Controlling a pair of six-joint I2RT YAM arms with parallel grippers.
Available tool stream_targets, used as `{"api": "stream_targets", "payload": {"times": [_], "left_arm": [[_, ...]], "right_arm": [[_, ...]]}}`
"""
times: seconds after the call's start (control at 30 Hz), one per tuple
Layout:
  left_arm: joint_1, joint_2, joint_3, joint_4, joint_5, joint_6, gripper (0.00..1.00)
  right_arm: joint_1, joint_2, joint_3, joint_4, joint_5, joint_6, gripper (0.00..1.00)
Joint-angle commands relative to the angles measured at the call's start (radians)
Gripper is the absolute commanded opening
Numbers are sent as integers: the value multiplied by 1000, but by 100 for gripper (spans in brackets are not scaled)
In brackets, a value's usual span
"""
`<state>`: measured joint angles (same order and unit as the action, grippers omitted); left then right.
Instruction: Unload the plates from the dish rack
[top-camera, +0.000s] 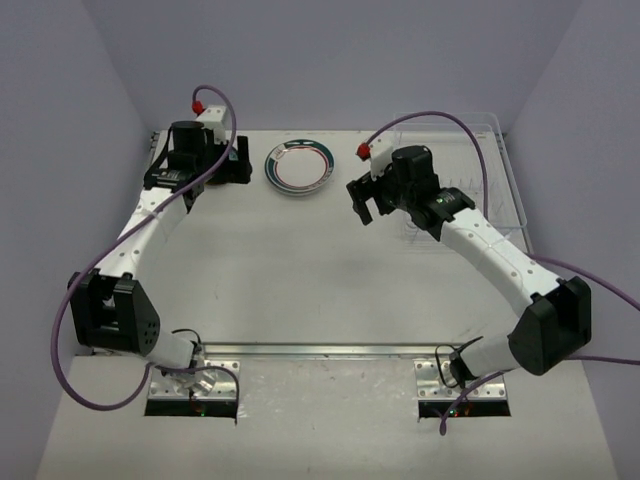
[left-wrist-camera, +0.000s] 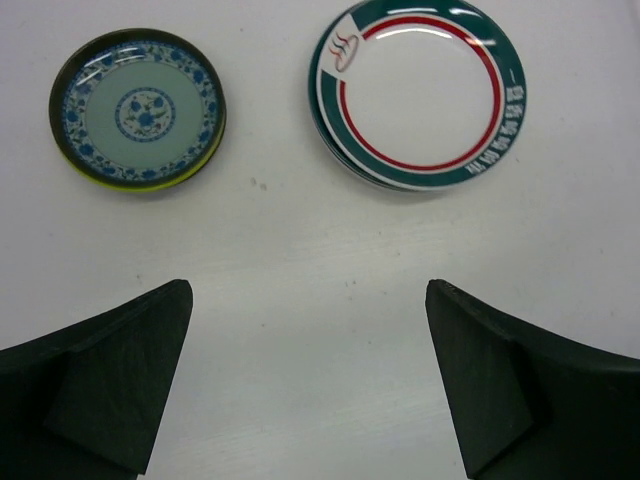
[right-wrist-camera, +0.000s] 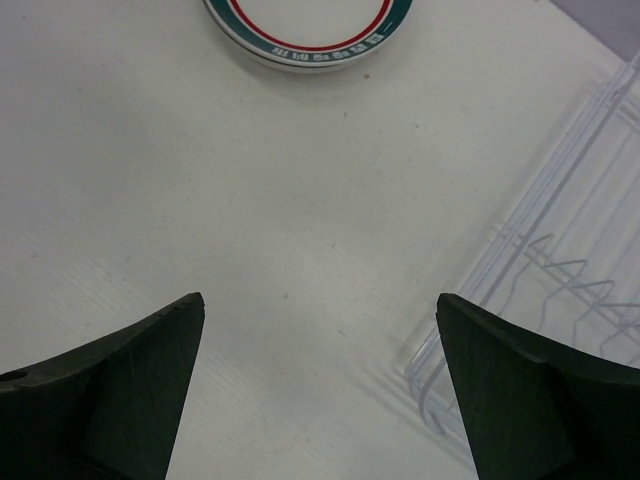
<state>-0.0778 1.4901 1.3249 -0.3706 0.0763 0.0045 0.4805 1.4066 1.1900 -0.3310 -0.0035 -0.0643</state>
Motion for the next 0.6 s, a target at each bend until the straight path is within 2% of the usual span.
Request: {"api": "stream_targets", "payload": {"times": [0.0,0.17,0.3,0.57], "left_arm": [[-16,-164,-99,-13,127,96,100],[-14,-306,-227,-33,127,141,100],[-15,-394,-334,-24,140,155,100],[-16,-453,-372,2,90,160,100]], "right_arm": [[7,21,-17,58,-99,143,99],[47,-21,-125,119,-87,145,99],[140,-50,-230,164,-38,111,99],[174,-44,-243,175,-13,96,99]]}}
